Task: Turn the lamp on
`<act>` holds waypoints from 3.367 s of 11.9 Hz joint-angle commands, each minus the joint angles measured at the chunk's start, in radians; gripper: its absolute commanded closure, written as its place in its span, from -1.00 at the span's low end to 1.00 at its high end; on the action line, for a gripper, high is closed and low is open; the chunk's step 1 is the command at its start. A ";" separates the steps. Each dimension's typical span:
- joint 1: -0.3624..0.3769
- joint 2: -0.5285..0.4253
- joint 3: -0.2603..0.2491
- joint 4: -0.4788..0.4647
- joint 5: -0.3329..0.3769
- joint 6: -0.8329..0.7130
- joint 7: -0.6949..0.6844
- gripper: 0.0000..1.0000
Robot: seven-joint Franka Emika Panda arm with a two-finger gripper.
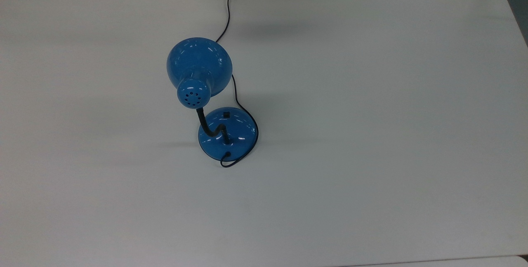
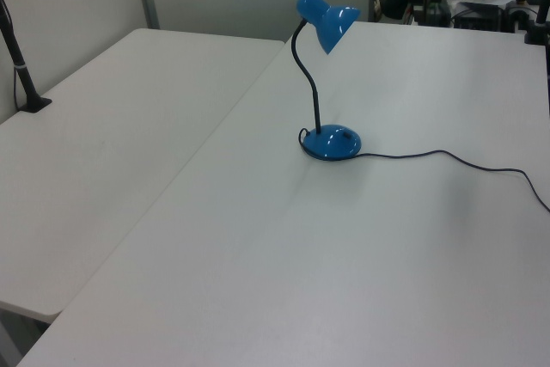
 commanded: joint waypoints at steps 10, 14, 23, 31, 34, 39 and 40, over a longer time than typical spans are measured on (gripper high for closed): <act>0.015 -0.002 0.002 -0.013 0.005 -0.009 -0.057 -0.23; 0.021 -0.005 0.004 -0.036 0.011 0.052 -0.068 0.93; 0.053 -0.054 0.004 -0.458 0.000 0.563 -0.058 0.99; 0.040 0.150 0.002 -0.530 0.000 0.969 0.074 0.98; 0.038 0.200 0.002 -0.524 -0.002 1.104 0.097 0.98; 0.008 0.269 0.001 -0.522 -0.130 1.264 0.094 0.98; 0.006 0.282 0.001 -0.521 -0.144 1.286 0.094 0.98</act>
